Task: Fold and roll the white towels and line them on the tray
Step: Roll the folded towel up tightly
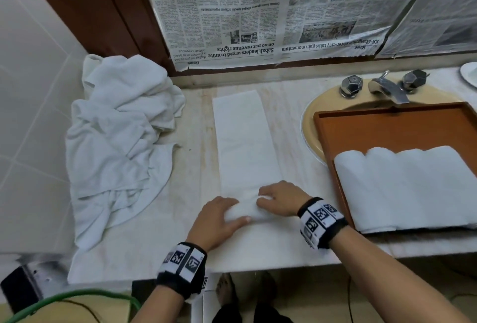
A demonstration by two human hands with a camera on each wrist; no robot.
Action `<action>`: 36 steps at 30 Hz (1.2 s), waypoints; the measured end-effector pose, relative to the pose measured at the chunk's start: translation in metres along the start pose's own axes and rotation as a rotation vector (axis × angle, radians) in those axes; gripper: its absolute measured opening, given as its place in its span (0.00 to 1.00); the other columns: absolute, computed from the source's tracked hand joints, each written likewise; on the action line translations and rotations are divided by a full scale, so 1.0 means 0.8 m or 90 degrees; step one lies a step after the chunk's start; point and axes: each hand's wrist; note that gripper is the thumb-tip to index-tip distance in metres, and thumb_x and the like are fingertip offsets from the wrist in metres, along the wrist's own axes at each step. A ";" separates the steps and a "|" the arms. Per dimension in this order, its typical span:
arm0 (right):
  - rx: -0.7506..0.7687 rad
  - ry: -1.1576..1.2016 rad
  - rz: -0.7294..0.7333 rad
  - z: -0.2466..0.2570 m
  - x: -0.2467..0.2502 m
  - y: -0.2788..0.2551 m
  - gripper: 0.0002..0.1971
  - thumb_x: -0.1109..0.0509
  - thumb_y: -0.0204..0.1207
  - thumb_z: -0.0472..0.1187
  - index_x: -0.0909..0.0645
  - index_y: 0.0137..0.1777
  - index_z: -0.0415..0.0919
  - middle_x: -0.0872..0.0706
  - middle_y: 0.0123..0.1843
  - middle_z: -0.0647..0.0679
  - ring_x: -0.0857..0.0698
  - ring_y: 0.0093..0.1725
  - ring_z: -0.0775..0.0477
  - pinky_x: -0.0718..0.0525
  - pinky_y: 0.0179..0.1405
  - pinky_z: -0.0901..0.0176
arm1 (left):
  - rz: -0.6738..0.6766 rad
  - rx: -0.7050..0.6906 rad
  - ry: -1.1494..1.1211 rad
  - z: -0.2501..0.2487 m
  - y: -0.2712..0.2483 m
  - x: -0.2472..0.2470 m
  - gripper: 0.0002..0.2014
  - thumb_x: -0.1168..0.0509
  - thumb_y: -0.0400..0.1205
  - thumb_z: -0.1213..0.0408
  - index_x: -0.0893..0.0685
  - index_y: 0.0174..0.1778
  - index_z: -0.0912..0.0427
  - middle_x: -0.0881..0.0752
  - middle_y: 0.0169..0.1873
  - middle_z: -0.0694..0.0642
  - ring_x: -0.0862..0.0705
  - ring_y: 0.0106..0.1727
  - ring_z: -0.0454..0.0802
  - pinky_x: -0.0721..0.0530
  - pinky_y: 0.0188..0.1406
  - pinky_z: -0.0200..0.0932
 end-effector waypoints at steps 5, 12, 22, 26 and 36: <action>-0.010 0.110 -0.017 -0.004 -0.010 -0.003 0.15 0.35 0.79 0.52 0.17 0.40 0.42 0.15 0.43 0.49 0.19 0.48 0.47 0.25 0.49 0.54 | -0.007 0.013 0.021 -0.002 -0.007 -0.003 0.25 0.31 0.74 0.31 0.14 0.55 0.48 0.15 0.48 0.47 0.18 0.50 0.45 0.22 0.52 0.43; 0.145 -0.055 -0.352 -0.024 -0.055 -0.029 0.16 0.39 0.83 0.54 0.20 0.63 0.47 0.18 0.55 0.51 0.19 0.53 0.46 0.20 0.50 0.51 | 0.038 0.034 0.001 -0.008 0.005 0.005 0.20 0.32 0.80 0.39 0.13 0.50 0.55 0.16 0.44 0.49 0.19 0.49 0.48 0.29 0.46 0.41; 0.151 -0.096 -0.189 -0.026 -0.048 -0.022 0.26 0.30 0.76 0.53 0.23 0.74 0.48 0.20 0.65 0.49 0.23 0.66 0.44 0.25 0.61 0.50 | -0.033 -0.053 0.077 -0.004 -0.008 -0.008 0.24 0.46 0.86 0.43 0.28 0.78 0.45 0.35 0.75 0.50 0.26 0.70 0.54 0.22 0.68 0.55; 0.078 -0.083 -0.093 -0.013 -0.031 -0.020 0.23 0.34 0.78 0.58 0.21 0.69 0.49 0.20 0.62 0.48 0.22 0.62 0.44 0.26 0.60 0.52 | -0.035 -0.061 0.181 -0.001 -0.024 -0.027 0.39 0.49 0.73 0.28 0.31 0.79 0.42 0.31 0.75 0.45 0.32 0.74 0.49 0.24 0.68 0.52; 0.170 -0.225 -0.333 -0.009 -0.070 -0.050 0.24 0.38 0.70 0.56 0.19 0.61 0.45 0.18 0.54 0.48 0.17 0.47 0.43 0.18 0.47 0.49 | 0.081 0.006 0.090 -0.011 -0.002 -0.004 0.27 0.29 0.77 0.49 0.21 0.73 0.48 0.29 0.68 0.51 0.31 0.68 0.54 0.26 0.69 0.55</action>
Point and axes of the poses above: each hand's wrist, its own y-axis towards the middle knuckle, its own x-axis out of the back of the hand, z = x × y
